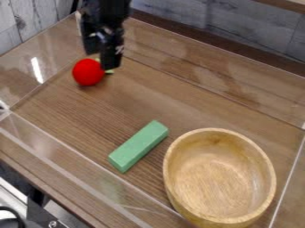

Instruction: Move the red fruit to the right

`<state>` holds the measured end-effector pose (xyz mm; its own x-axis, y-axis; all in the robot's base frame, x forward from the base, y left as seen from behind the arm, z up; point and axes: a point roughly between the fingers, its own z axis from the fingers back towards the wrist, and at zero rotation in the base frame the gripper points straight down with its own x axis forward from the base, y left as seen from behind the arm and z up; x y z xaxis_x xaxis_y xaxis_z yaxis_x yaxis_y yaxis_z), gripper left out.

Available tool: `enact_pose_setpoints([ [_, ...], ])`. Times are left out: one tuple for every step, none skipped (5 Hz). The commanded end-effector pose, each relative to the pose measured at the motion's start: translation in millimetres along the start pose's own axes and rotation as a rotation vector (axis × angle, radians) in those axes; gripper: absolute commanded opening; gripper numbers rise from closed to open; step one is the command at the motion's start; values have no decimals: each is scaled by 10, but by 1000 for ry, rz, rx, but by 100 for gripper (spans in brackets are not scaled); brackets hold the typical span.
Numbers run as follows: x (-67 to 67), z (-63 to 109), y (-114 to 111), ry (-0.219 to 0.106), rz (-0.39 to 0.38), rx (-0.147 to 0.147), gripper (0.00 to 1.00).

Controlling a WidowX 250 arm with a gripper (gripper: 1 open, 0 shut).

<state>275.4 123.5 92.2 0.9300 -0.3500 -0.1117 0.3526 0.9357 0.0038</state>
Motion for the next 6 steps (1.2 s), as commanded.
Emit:
enact_pose_setpoints([
  [65, -39, 97, -41, -4, 40, 100],
  [48, -229, 181, -42, 51, 39, 100],
  [36, -369, 291, -48, 109, 40, 100],
  [71, -368, 477, -63, 180, 34, 100],
  [105, -388, 606, -62, 228, 30, 100],
  [164, -343, 468, -64, 214, 22, 100],
])
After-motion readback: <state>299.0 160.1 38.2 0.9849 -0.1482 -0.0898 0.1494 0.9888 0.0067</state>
